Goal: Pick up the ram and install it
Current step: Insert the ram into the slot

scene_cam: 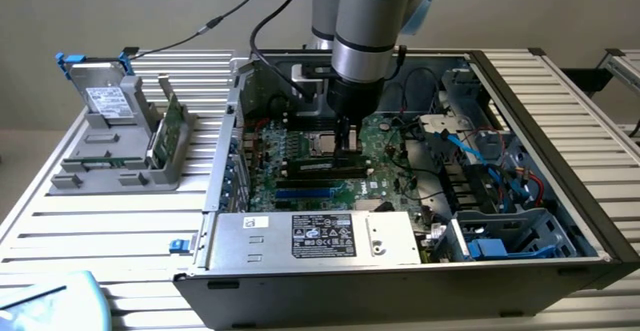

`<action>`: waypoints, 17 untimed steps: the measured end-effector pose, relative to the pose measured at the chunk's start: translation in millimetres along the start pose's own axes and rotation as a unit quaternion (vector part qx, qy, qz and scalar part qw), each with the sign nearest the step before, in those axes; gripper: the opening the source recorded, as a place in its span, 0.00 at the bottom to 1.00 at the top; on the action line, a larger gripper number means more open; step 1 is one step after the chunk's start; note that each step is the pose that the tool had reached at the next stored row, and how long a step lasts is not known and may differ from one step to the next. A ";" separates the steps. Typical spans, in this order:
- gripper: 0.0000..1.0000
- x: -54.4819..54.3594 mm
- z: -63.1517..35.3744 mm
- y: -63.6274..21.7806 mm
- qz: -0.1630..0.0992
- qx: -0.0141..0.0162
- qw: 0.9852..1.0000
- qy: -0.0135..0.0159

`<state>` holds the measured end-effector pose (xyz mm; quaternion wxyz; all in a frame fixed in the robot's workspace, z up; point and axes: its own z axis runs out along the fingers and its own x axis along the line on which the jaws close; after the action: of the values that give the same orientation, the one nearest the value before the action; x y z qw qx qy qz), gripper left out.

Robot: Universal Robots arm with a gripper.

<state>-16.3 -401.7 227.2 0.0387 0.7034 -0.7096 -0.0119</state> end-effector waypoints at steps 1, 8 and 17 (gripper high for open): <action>0.14 -0.1 0.0 0.0 0.000 0.000 1.000 0.000; 0.14 -0.3 0.0 -0.1 0.000 -0.001 1.000 0.001; 0.14 -0.7 0.0 0.4 0.007 -0.002 1.000 0.002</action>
<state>-16.7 -401.0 227.2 0.0412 0.6986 -0.7142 -0.0116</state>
